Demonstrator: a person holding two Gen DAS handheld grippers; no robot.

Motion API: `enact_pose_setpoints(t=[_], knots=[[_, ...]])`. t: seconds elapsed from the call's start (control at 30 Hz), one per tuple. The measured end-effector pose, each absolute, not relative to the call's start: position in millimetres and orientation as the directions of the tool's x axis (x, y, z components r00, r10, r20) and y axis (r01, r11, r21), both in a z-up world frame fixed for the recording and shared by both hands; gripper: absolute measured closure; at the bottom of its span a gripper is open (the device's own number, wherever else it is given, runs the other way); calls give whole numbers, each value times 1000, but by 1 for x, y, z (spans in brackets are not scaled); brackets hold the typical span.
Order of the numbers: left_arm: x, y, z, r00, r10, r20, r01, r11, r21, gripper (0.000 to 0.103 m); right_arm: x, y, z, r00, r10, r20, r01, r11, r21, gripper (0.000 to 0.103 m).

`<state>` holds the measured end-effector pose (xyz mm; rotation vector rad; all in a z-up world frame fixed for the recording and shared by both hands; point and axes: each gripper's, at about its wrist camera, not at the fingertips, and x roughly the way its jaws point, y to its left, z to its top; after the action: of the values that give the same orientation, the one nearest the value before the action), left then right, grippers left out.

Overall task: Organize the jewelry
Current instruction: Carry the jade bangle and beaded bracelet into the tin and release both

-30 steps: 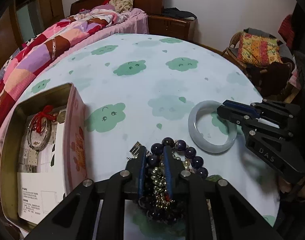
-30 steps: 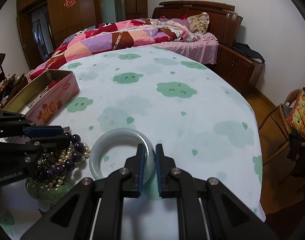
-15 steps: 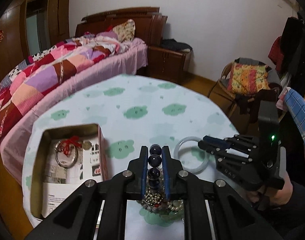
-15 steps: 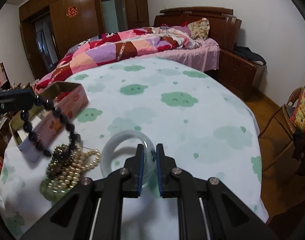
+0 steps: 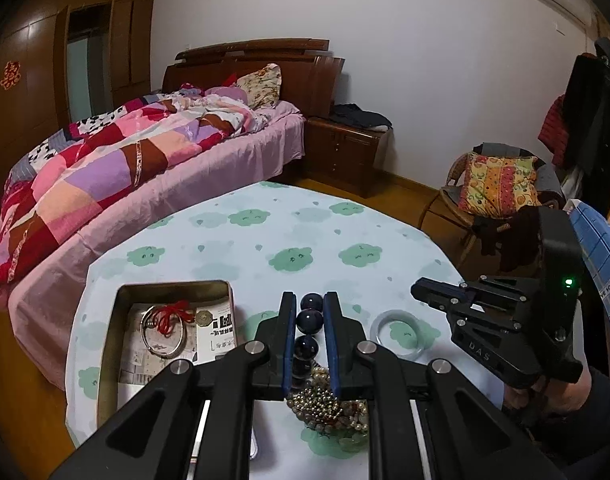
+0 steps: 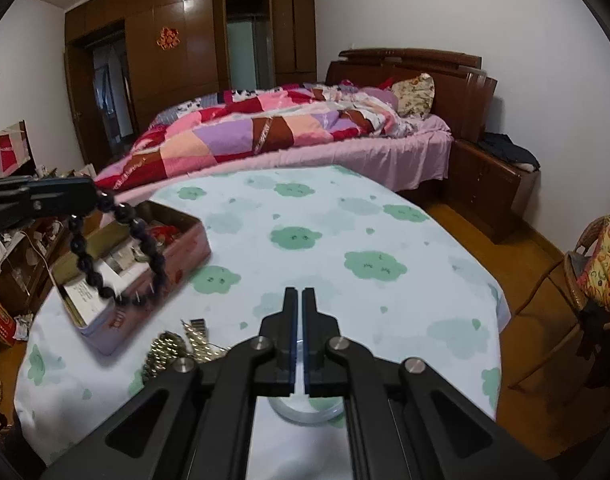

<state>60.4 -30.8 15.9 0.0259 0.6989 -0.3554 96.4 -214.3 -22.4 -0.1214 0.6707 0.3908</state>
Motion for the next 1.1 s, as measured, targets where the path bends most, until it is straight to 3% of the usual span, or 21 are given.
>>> enact_pose_setpoints(t=[0.07, 0.1, 0.13, 0.2, 0.57, 0.6, 0.87, 1.1], knots=[[62, -30, 11, 704, -310, -639, 324, 941, -100, 90, 103, -218, -34, 695, 284, -661, -377, 926, 2, 93], [62, -29, 10, 703, -310, -640, 321, 941, -103, 90, 107, -220, -42, 679, 271, -683, -369, 929, 1, 72], [62, -28, 9, 701, -313, -641, 321, 941, -109, 90, 110, -223, -50, 655, 273, -705, -371, 929, 15, 38], [64, -26, 7, 697, -316, -644, 320, 940, -115, 90, 111, -226, -62, 638, 267, -723, -367, 930, 20, 17], [65, -23, 6, 693, -316, -648, 314, 942, -123, 90, 121, -210, -91, 529, 224, -819, -429, 903, -30, 18], [66, -22, 6, 694, -314, -648, 310, 943, -124, 90, 122, -210, -94, 520, 218, -826, -432, 901, -34, 22], [66, -9, 15, 707, -316, -633, 301, 944, -135, 90, 115, -213, -87, 533, 254, -807, -428, 904, 2, 25], [70, 14, 33, 746, -277, -606, 267, 958, -110, 90, 117, -199, -49, 602, 271, -751, -436, 900, -24, 25]])
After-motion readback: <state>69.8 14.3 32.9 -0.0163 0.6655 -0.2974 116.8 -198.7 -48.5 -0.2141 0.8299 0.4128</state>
